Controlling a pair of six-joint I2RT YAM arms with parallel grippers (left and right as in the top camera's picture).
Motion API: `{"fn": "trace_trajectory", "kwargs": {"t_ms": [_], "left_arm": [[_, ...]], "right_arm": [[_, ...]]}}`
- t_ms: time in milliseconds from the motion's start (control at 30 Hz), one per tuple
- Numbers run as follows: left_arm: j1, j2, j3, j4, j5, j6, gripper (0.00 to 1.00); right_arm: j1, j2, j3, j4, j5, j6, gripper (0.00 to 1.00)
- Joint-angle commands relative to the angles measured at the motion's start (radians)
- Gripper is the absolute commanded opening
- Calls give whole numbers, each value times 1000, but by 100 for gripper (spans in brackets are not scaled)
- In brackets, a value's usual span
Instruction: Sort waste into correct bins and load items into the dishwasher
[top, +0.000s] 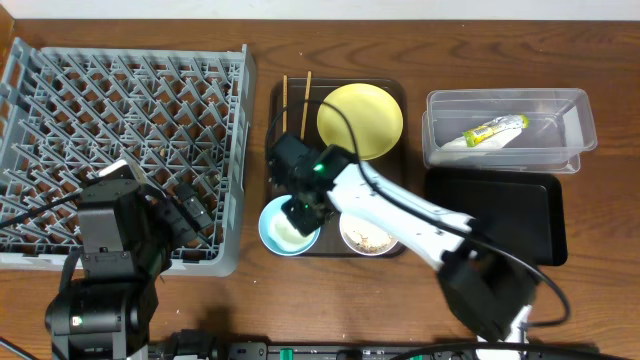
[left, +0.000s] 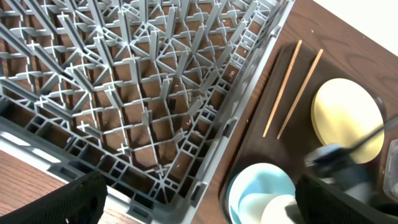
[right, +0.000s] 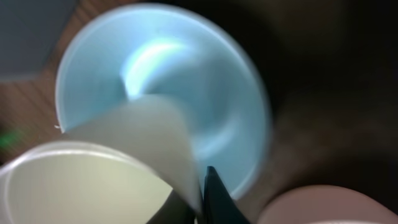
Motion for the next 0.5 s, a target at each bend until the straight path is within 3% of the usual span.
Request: {"fn": "trace_trajectory", "kwargs": {"t_ms": [0, 133, 233, 467], "left_arm": [[-3, 3, 23, 8, 5, -2, 100], [-3, 3, 23, 43, 123, 11, 100], [-3, 3, 23, 85, 248, 22, 100], [-3, 14, 23, 277, 764, 32, 100]], "right_arm": [[-50, -127, 11, 1, 11, 6, 1], [-132, -230, 11, 5, 1, 5, 1], [-209, -290, 11, 21, -113, -40, 1], [-390, -358, 11, 84, -557, -161, 1]]}}
